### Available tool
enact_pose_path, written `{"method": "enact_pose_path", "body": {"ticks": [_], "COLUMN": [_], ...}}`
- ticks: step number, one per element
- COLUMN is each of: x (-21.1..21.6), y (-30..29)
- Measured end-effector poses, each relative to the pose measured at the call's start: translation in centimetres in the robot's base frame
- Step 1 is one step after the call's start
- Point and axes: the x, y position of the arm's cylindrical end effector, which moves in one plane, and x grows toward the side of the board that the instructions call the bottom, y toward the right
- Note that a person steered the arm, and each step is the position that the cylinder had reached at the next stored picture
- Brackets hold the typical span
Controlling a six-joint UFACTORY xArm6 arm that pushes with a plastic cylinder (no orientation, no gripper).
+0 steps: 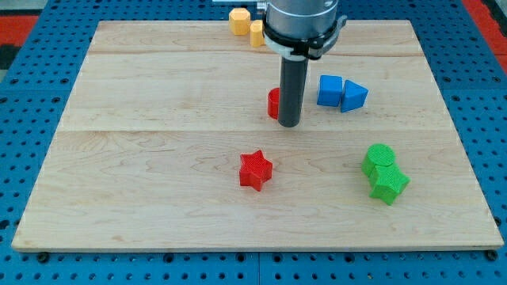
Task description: Push red circle parallel to left of blue blocks
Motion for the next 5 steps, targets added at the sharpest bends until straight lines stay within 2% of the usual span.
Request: {"method": "enact_pose_path", "body": {"ticks": [2, 4, 5], "x": [-2.4, -3.1, -5.7], "y": [4.3, -2.9, -3.7]}}
